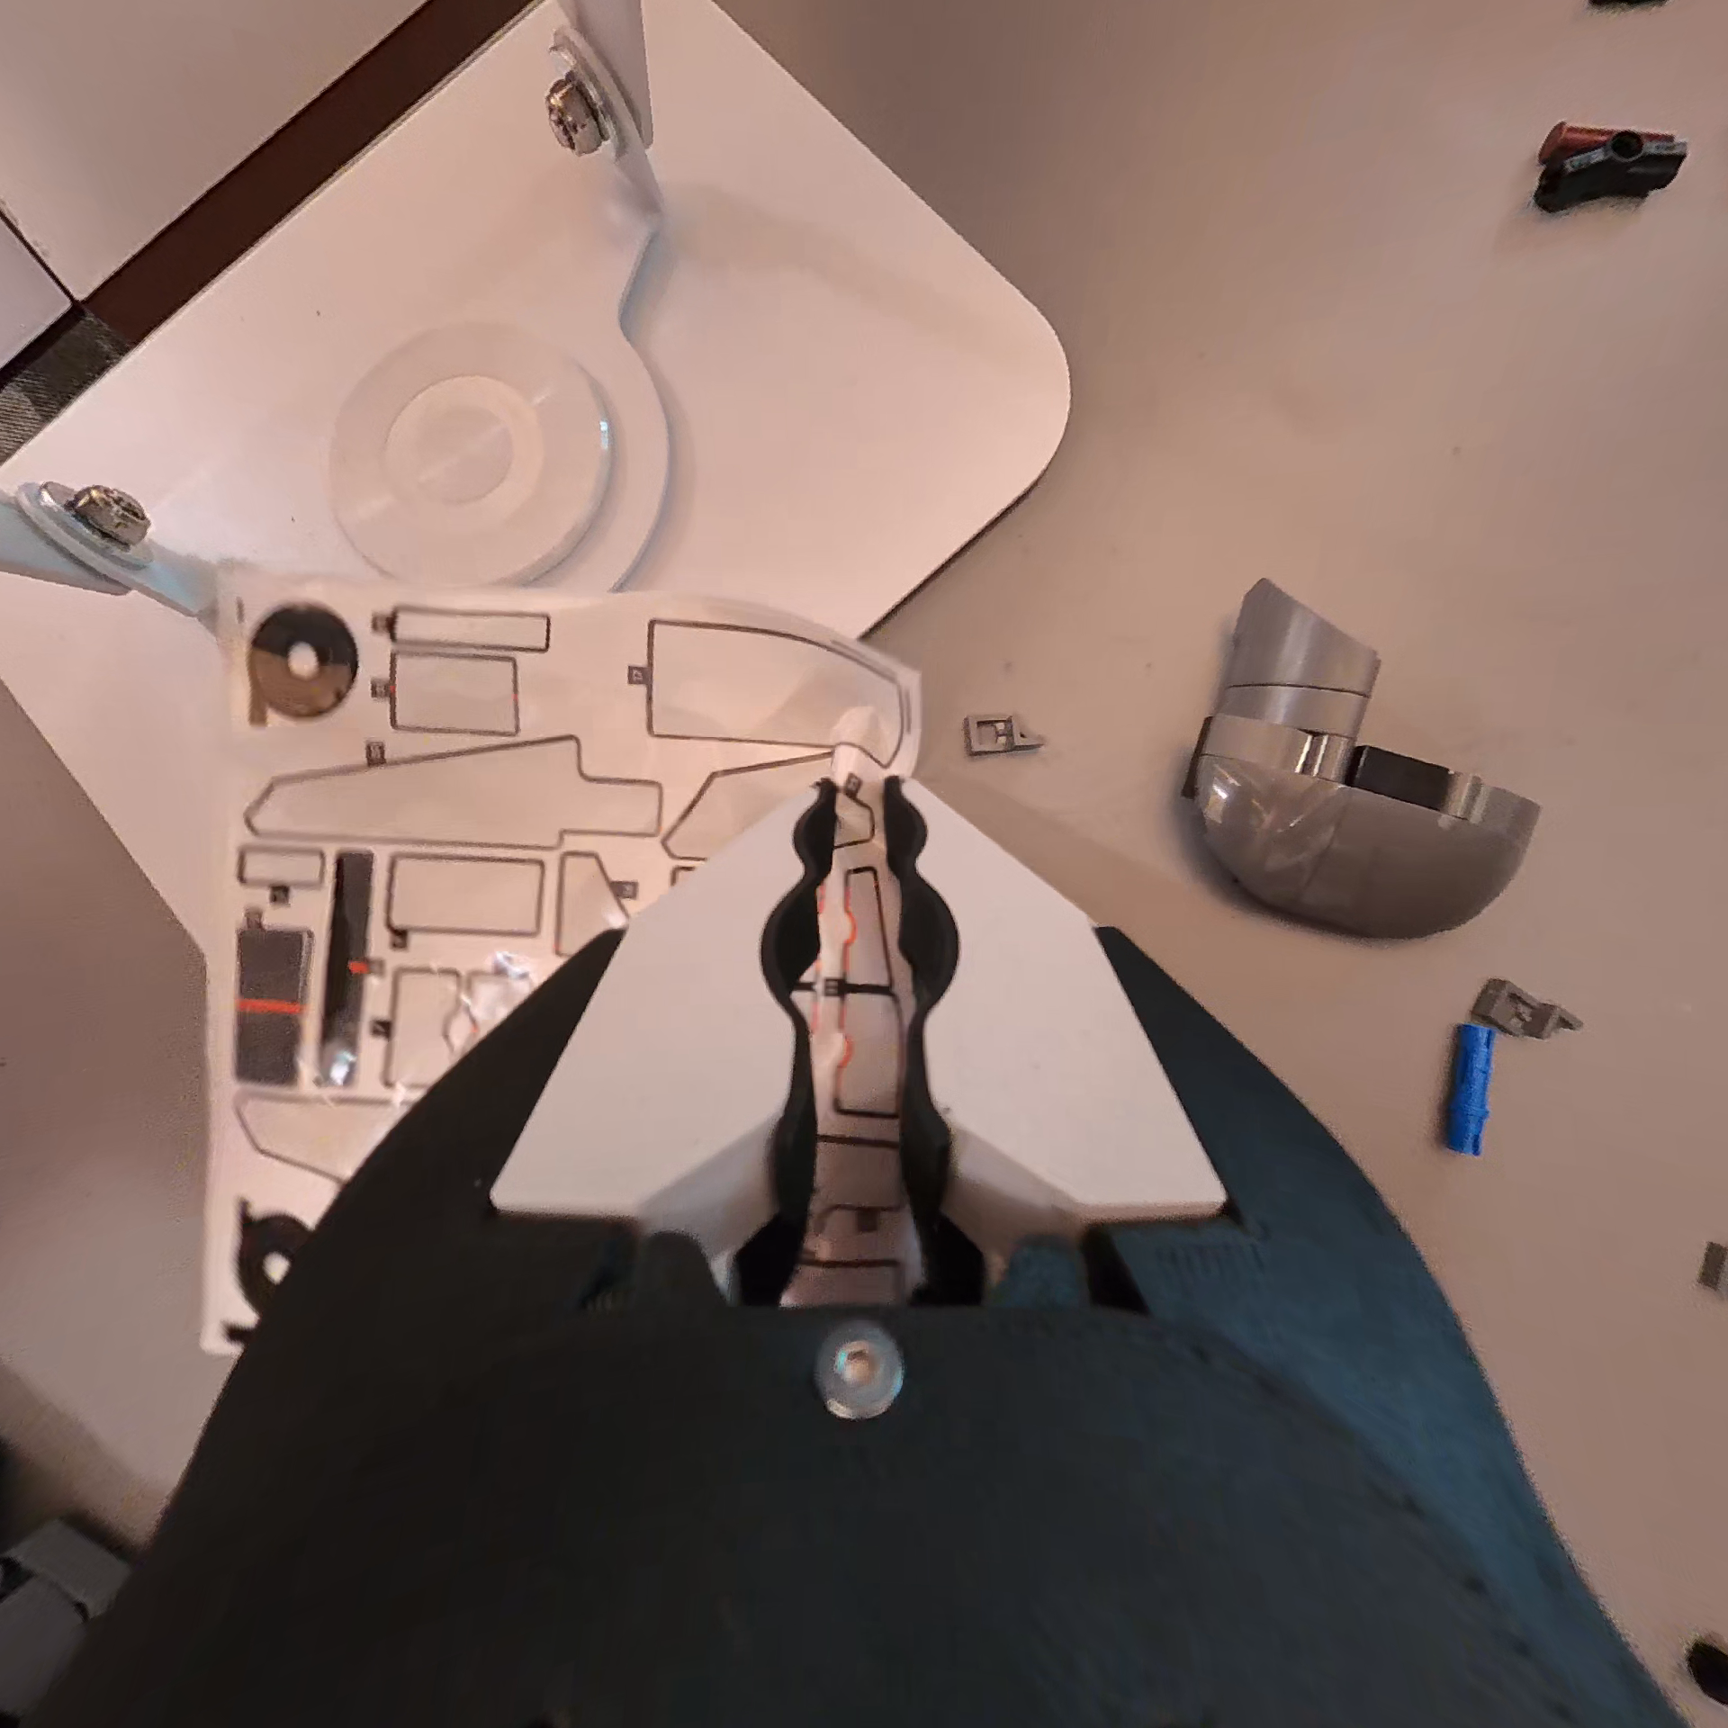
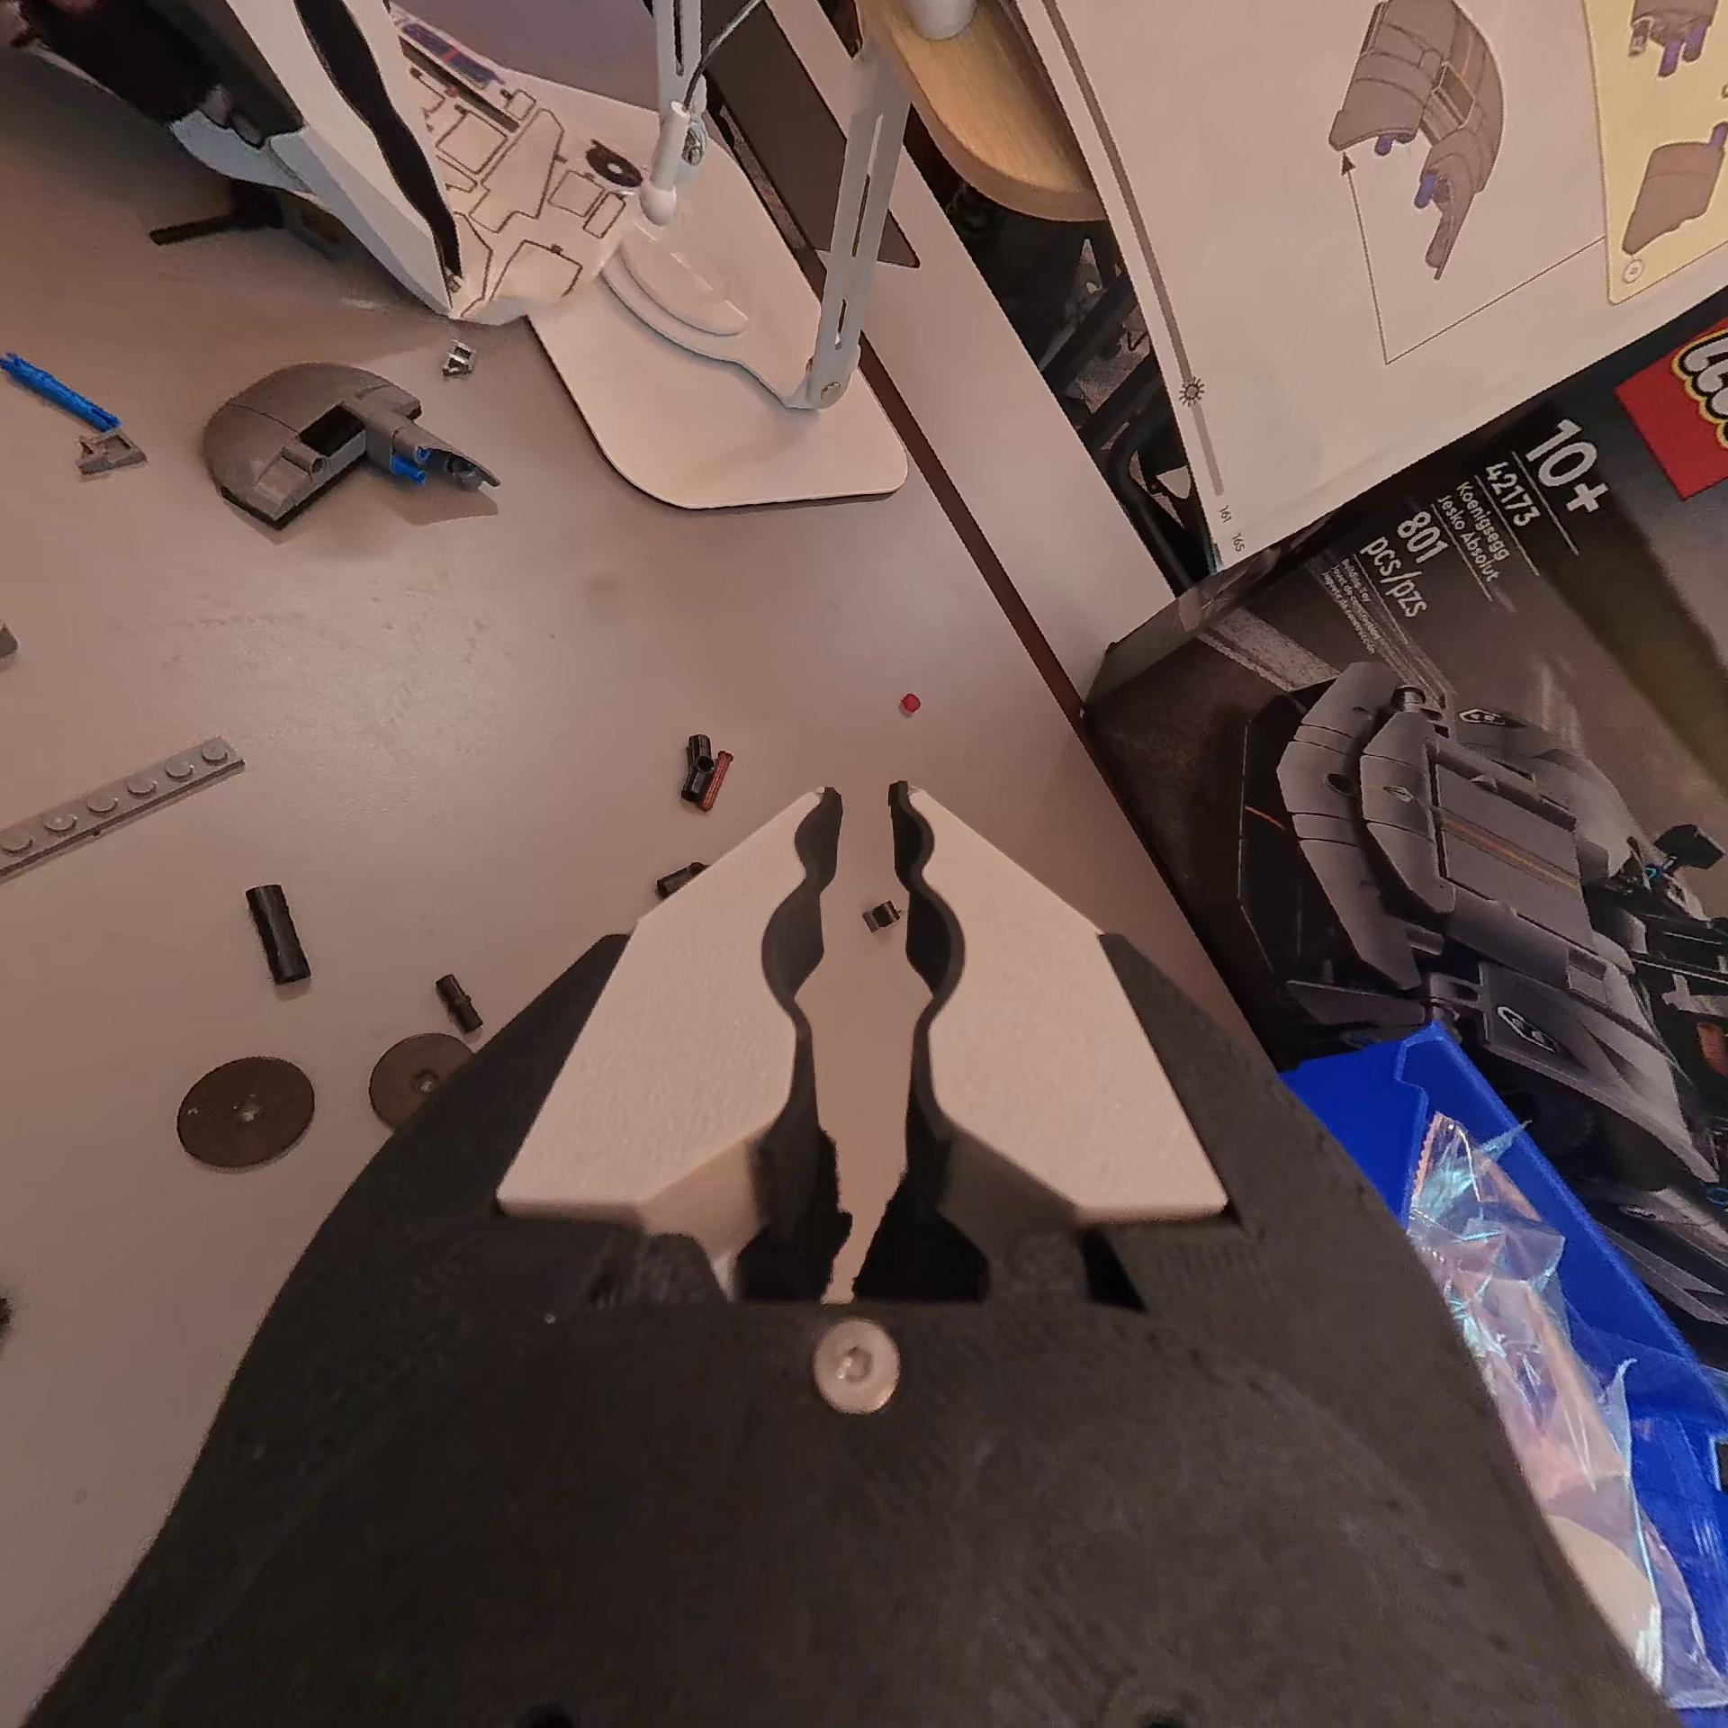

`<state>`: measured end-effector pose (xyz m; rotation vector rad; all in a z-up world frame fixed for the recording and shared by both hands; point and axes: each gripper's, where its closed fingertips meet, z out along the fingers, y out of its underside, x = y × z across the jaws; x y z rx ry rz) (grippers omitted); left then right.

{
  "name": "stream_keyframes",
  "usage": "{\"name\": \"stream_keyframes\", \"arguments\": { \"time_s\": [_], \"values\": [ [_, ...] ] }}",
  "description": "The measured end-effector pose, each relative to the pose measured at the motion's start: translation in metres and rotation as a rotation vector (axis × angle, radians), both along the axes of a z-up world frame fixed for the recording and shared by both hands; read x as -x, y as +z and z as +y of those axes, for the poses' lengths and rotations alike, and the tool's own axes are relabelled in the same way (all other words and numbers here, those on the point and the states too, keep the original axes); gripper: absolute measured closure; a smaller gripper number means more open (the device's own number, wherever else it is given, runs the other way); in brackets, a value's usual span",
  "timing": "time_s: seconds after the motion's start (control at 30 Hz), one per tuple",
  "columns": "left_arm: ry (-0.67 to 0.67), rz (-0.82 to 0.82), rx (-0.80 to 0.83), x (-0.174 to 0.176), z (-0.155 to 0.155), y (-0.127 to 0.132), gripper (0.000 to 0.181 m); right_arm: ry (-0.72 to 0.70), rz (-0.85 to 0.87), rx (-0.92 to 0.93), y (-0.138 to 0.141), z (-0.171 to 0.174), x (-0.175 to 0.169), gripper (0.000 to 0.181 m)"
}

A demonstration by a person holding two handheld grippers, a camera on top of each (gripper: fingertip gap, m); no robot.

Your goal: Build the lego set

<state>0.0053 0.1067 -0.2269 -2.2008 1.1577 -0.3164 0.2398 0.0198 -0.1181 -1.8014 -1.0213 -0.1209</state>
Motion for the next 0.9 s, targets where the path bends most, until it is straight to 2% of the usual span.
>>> {"name": "stream_keyframes", "arguments": {
  "time_s": [0.07, 0.2, 0.33, 0.7, 0.8, 0.9],
  "values": [
    [0.001, 0.015, -0.016, 0.002, 0.001, 0.000, 0.181, 0.000, 0.002, 0.000, 0.000, 0.000, 0.000, 0.171],
    [0.003, 0.024, -0.039, 0.005, 0.003, 0.004, 0.181, -0.001, 0.002, -0.002, 0.001, 0.000, -0.001, 0.171],
    [0.012, -0.018, -0.096, 0.006, 0.004, 0.027, 0.181, -0.002, 0.000, -0.005, 0.001, -0.001, -0.001, 0.171],
    [0.065, -0.106, -0.308, 0.037, 0.006, 0.093, 0.181, -0.002, 0.002, -0.012, 0.003, -0.001, -0.001, 0.171],
    [0.064, -0.096, -0.314, 0.040, 0.005, 0.094, 0.181, -0.002, 0.005, -0.010, 0.003, -0.001, -0.001, 0.171],
    [0.049, -0.067, -0.276, 0.037, 0.005, 0.081, 0.181, -0.001, 0.004, -0.008, 0.002, -0.001, -0.001, 0.171]
  ]
}}
